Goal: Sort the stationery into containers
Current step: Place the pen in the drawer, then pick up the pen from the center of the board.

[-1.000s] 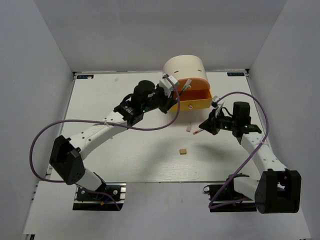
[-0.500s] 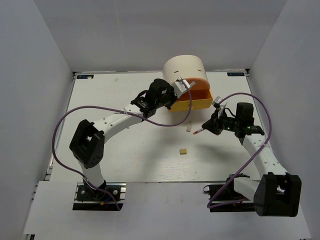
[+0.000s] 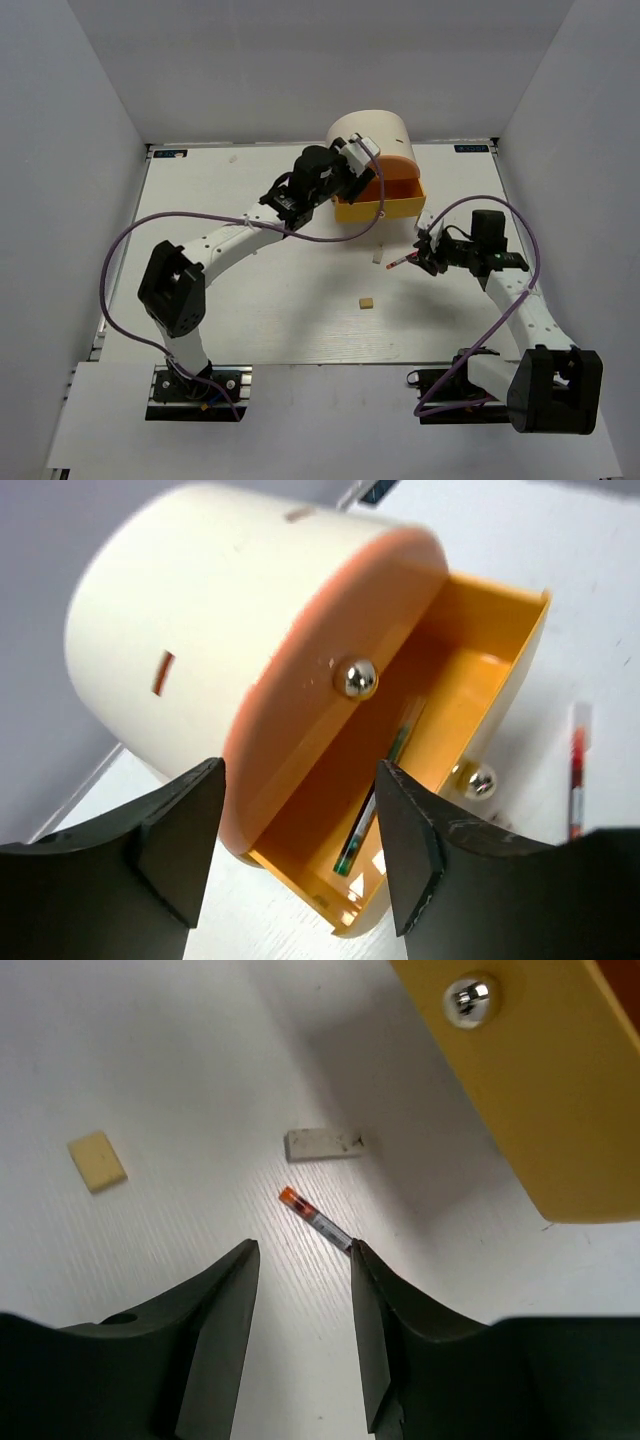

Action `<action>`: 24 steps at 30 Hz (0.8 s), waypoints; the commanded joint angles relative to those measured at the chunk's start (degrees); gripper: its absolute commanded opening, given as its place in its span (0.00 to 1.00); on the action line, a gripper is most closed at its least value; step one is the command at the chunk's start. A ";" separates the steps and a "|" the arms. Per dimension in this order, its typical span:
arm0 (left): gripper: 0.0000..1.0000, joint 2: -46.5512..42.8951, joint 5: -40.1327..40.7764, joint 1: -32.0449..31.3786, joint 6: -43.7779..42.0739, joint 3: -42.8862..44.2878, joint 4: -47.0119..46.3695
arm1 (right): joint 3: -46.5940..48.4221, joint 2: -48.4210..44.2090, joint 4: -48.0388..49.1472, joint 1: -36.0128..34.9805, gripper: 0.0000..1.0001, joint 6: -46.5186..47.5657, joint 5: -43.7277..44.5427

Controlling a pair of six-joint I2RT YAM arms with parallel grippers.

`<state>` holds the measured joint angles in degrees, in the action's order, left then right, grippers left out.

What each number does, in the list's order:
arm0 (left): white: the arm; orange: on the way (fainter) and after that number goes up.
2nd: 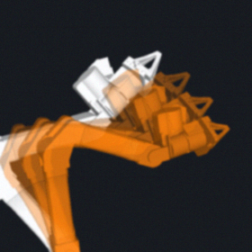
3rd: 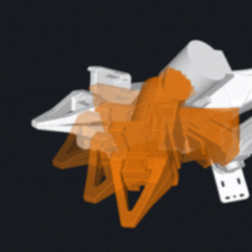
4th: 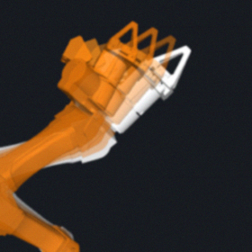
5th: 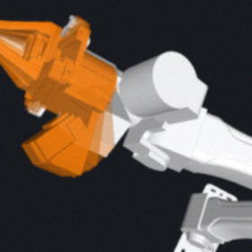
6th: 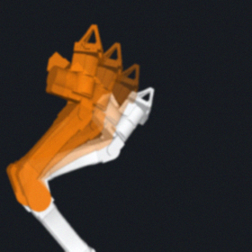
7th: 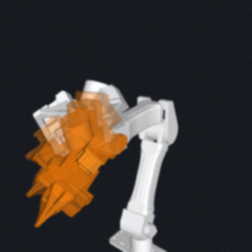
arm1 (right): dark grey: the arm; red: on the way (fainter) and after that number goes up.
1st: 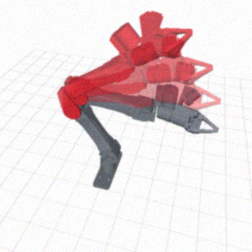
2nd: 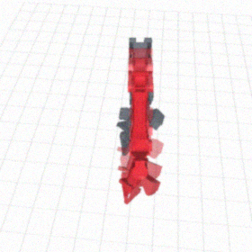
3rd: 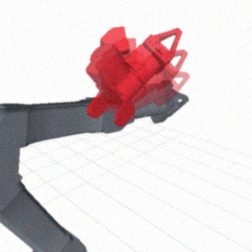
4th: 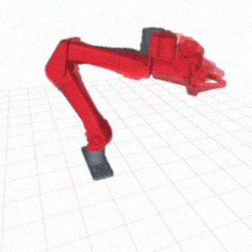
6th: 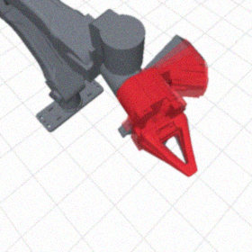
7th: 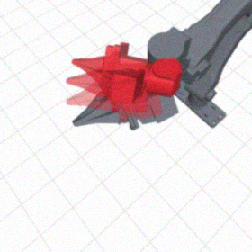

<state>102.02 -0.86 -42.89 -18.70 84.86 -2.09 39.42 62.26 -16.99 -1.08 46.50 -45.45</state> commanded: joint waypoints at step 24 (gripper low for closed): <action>0.96 -53.59 9.39 -0.26 52.09 -50.58 6.92 | 22.01 32.13 -29.43 -0.94 0.56 67.07 13.36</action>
<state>50.11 7.27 -42.94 28.40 35.16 4.51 59.09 93.45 -44.77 -1.56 111.46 -35.20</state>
